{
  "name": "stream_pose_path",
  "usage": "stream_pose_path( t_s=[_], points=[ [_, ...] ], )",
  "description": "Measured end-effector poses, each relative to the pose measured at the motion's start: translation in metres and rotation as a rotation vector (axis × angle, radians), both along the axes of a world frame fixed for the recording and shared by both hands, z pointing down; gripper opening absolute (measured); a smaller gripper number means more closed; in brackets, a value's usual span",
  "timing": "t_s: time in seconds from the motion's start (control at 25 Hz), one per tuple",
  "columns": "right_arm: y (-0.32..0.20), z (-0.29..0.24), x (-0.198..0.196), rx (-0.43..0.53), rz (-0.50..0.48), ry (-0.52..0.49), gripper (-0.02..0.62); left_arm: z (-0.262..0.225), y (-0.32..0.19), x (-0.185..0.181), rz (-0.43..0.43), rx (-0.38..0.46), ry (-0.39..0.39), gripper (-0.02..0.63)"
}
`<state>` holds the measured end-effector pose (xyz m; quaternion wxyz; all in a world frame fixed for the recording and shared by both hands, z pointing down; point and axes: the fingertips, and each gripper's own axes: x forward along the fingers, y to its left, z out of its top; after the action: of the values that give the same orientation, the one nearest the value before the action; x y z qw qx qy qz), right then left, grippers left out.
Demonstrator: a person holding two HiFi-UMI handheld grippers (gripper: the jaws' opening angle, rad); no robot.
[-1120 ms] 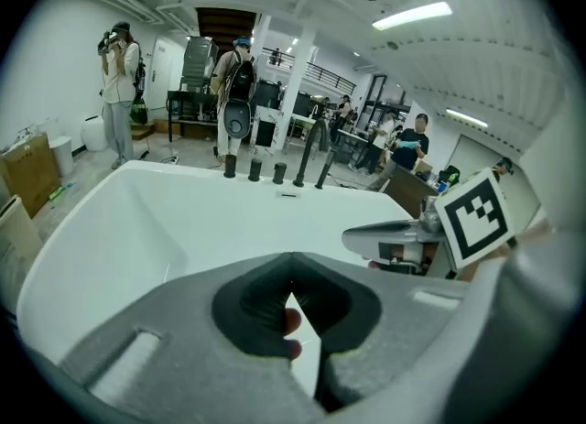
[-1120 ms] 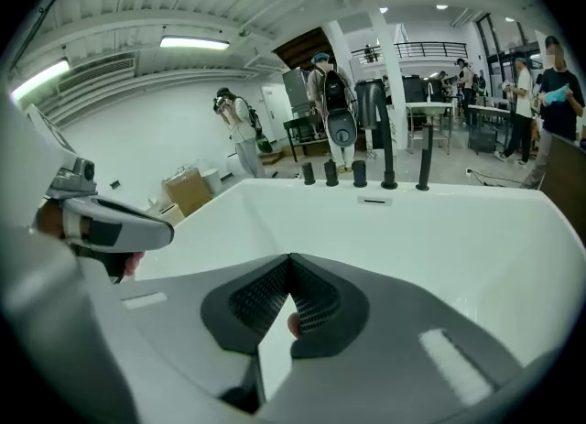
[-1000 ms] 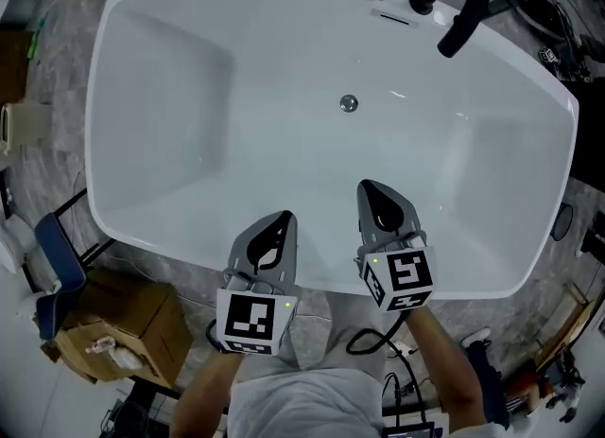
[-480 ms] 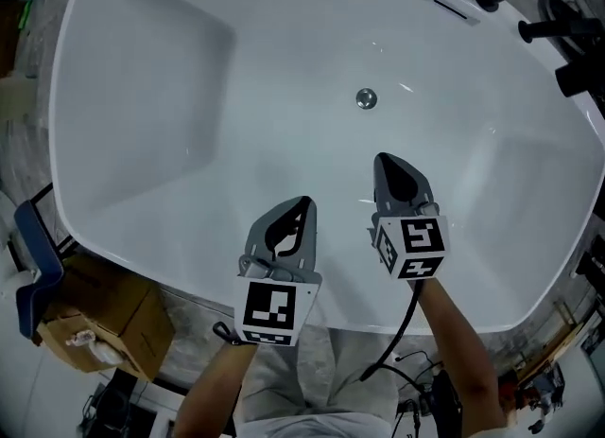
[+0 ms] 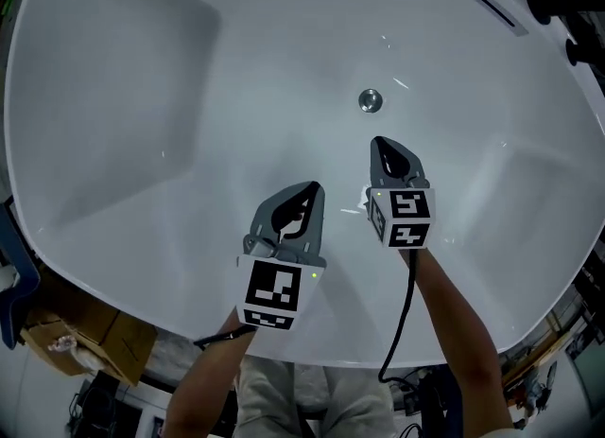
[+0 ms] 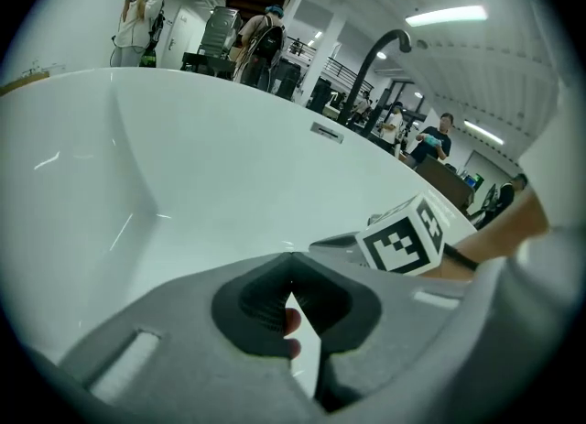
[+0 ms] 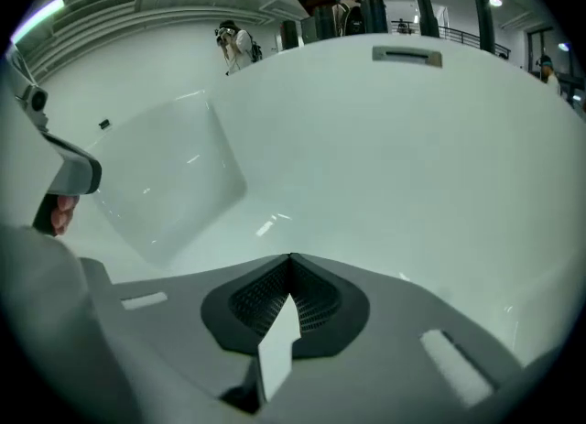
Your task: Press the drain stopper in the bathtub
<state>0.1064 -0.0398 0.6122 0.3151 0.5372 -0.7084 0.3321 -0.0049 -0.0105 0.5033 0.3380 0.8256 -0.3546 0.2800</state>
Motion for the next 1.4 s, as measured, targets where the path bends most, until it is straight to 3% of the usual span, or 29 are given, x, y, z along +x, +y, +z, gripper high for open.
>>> stream_pose_path(
  t_s=[0.64,0.96,1.4],
  points=[
    [-0.026,0.183,0.039,-0.152,0.016,0.084,0.003,0.112,-0.02,0.021,0.049,-0.023,0.001,-0.002],
    [-0.04,0.231,0.052,-0.201,-0.006,0.1,0.003,0.142,-0.017,0.031,0.046,-0.062,0.026,-0.002],
    [-0.047,0.261,0.063,-0.263,0.042,0.12,0.003,0.167,-0.027,0.026,0.015,-0.087,0.034,-0.002]
  ],
)
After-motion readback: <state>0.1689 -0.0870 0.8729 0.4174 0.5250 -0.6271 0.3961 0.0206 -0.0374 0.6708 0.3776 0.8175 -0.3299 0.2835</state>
